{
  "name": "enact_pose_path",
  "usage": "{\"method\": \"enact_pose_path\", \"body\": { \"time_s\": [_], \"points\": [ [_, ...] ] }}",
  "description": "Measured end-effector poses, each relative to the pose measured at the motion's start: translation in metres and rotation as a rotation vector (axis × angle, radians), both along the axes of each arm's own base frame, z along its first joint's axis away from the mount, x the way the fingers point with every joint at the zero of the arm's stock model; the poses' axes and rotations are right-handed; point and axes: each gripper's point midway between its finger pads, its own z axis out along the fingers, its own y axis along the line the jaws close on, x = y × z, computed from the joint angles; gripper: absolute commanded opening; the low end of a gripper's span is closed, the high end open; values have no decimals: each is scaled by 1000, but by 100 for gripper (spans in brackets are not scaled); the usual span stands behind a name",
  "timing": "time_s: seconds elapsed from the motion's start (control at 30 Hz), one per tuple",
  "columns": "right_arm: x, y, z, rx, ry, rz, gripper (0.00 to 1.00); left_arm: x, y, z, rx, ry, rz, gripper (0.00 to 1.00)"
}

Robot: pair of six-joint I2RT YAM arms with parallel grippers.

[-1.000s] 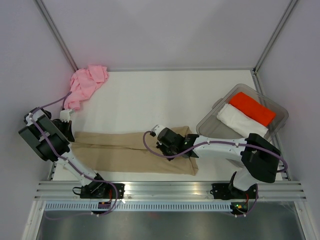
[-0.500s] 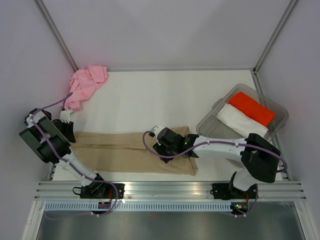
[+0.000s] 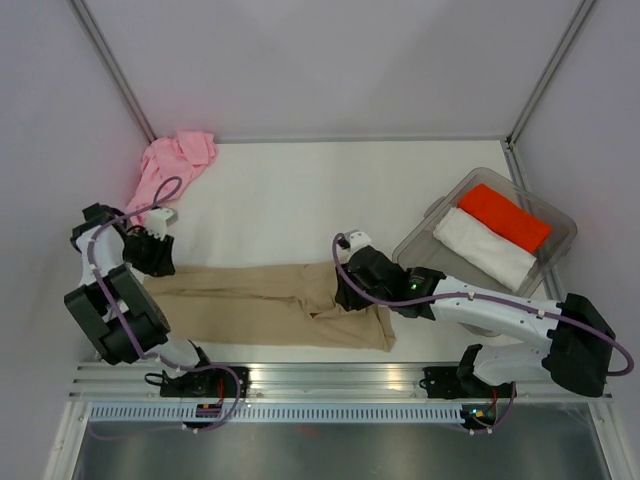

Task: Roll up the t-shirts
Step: Fold the tshirt

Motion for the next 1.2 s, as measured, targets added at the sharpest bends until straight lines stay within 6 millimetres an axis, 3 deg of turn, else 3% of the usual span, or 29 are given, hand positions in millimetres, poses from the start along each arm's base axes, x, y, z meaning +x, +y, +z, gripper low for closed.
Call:
{"method": "enact_pose_path", "body": {
  "time_s": [0.1, 0.23, 0.37, 0.43, 0.5, 0.63, 0.83, 1.0, 1.03, 1.07, 1.2],
  "points": [
    [11, -35, -19, -22, 55, -139, 38, 4, -51, 9, -4, -36, -153, 50],
    [14, -75, -54, -84, 125, -258, 43, 4, -141, 34, -31, -132, -418, 57],
    [16, -75, -59, -76, 138, -265, 43, -18, -236, 59, -84, -239, -695, 59],
    [19, -71, -61, -65, 136, -263, 40, -39, -280, 57, -112, -255, -838, 59],
    [21, -67, -66, -66, 142, -261, 37, -60, -309, 44, -120, -239, -943, 60],
    [25, -64, -77, -72, 163, -265, 35, -86, -332, 10, -117, -144, -1030, 61],
    [32, -62, -84, -67, 170, -283, 7, -88, -357, -8, -125, -132, -1076, 62],
    [33, -60, -84, -52, 167, -288, 0, -89, -373, -20, -135, -128, -1101, 58],
    [31, -61, -84, -52, 168, -286, 0, -90, -375, -24, -136, -123, -1104, 55],
    [30, -62, -84, -51, 170, -284, 0, -91, -376, -27, -136, -115, -1107, 41],
    [26, -62, -78, -31, 173, -267, 0, -93, -379, -36, -138, -89, -1099, 10]
  ]
}}
